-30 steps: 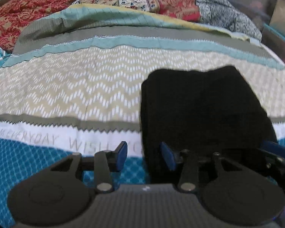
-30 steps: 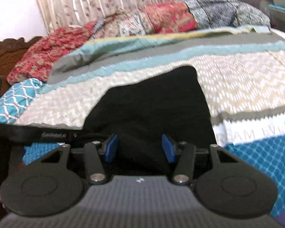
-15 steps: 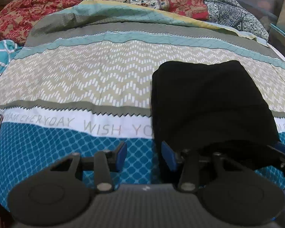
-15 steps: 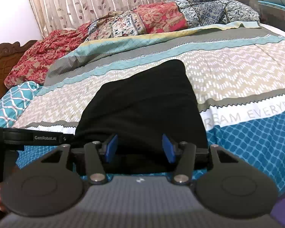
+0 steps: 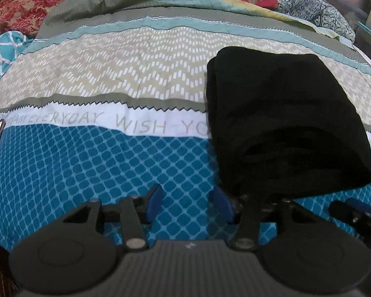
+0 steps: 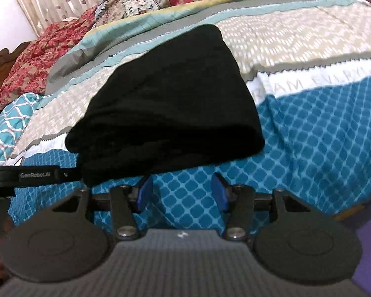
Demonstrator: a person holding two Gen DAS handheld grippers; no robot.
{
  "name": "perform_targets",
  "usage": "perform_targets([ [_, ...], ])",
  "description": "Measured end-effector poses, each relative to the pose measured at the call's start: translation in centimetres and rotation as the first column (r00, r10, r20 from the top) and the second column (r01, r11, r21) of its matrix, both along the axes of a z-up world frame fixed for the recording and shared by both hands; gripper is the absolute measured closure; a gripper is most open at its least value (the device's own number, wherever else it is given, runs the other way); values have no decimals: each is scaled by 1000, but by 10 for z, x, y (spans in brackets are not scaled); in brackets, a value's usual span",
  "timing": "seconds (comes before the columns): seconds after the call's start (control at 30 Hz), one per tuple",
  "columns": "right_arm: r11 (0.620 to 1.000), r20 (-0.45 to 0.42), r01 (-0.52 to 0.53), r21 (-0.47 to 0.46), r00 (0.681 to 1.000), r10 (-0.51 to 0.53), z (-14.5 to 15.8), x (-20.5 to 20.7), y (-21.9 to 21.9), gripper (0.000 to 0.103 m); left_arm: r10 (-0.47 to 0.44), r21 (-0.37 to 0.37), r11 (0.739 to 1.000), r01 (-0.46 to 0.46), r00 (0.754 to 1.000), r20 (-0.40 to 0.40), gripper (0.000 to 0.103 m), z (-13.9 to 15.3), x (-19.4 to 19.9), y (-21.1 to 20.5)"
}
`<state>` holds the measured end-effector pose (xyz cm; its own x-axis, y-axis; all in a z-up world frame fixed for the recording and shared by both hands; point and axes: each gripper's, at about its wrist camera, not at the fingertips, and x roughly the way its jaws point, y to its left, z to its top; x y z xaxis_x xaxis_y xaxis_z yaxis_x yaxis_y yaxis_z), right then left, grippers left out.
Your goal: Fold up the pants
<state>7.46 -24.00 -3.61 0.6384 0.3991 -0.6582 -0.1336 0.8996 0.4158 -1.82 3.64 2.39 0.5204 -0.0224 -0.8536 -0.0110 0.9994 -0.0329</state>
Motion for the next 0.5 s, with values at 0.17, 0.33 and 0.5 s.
perform_targets([
  [0.17, 1000, 7, 8, 19, 1000, -9, -3, -4, -2, 47, -4, 7, 1000, 4, 1000, 2, 53, -4, -4, 1],
  [0.33, 994, 36, -15, 113, 999, 11, -10, -7, -10, 31, -18, 3, 1000, 18, 999, 31, 44, -11, -7, 0],
  [0.5, 991, 46, -17, 129, 999, 11, -10, -9, -13, 27, -74, 57, 996, 67, 987, 141, 36, -24, -22, -6],
])
